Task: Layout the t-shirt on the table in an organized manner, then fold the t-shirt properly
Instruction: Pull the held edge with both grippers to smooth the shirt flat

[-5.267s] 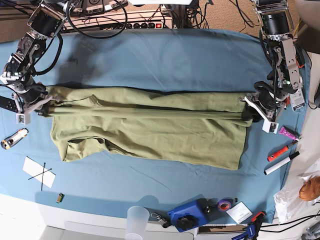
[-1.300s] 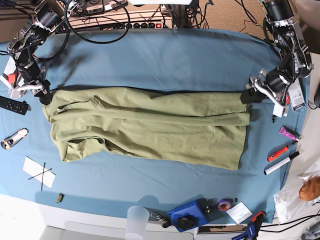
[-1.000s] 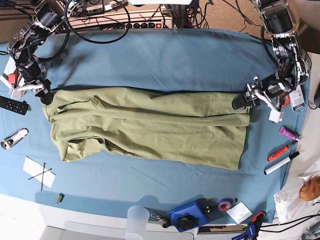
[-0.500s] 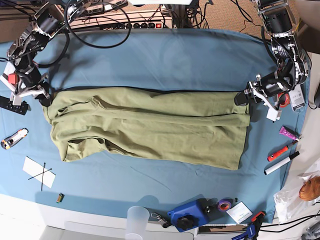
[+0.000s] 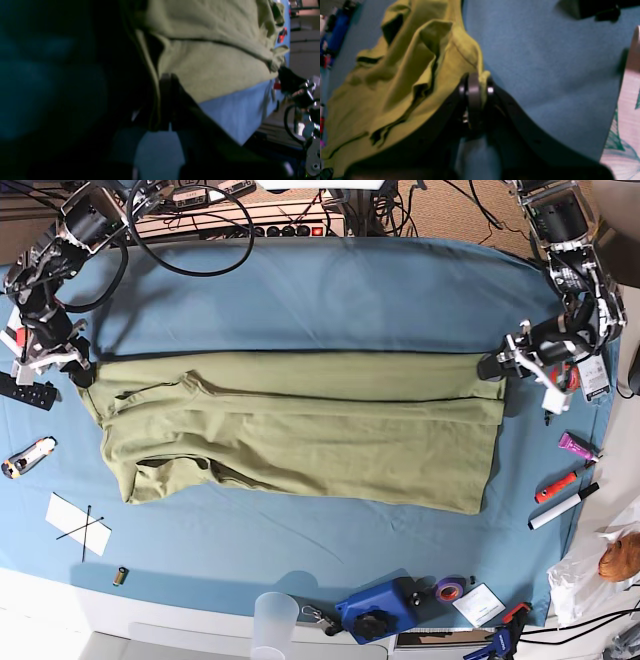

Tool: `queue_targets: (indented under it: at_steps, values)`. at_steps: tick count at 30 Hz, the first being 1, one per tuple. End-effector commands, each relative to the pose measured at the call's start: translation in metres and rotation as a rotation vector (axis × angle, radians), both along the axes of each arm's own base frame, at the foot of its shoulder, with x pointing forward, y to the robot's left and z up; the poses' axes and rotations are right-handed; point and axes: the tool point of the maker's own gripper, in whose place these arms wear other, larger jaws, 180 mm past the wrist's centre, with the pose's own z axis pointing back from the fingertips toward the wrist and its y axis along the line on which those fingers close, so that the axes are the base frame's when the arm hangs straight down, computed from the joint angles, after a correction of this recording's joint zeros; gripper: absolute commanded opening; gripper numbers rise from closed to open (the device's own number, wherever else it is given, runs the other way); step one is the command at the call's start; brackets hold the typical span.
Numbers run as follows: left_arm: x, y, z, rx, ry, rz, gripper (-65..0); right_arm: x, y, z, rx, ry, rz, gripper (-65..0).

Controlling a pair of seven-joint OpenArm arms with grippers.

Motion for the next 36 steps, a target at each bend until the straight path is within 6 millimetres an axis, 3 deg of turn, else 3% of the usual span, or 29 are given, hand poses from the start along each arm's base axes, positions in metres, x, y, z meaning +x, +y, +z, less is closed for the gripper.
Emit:
queue_targets:
  at_steps: [1, 5, 13, 27, 36]
  values:
    - [0.002, 0.012, 0.005, 0.034, -0.006, 0.004, -65.0, 0.001, -0.011, 0.016, -0.025, -0.043, -0.012, -65.0]
    - [-0.009, 0.017, 0.001, 0.039, 0.017, 0.003, -65.0, -0.017, -0.011, 0.014, -0.053, -0.021, 0.002, -65.0]
    - [-0.032, 0.024, -0.007, 0.041, 0.057, -0.01, -65.0, -0.041, -0.012, 0.033, -0.176, -0.002, 0.044, -65.0]
    - [-0.068, 0.053, -0.007, 0.158, 0.112, -0.048, -65.0, -0.09, -0.01, 0.002, -0.161, 0.155, 0.051, -65.0]
    - [-0.086, 0.053, -0.015, 0.159, 0.155, -0.054, -65.0, -0.095, -0.009, -0.001, -0.159, 0.173, 0.055, -65.0]
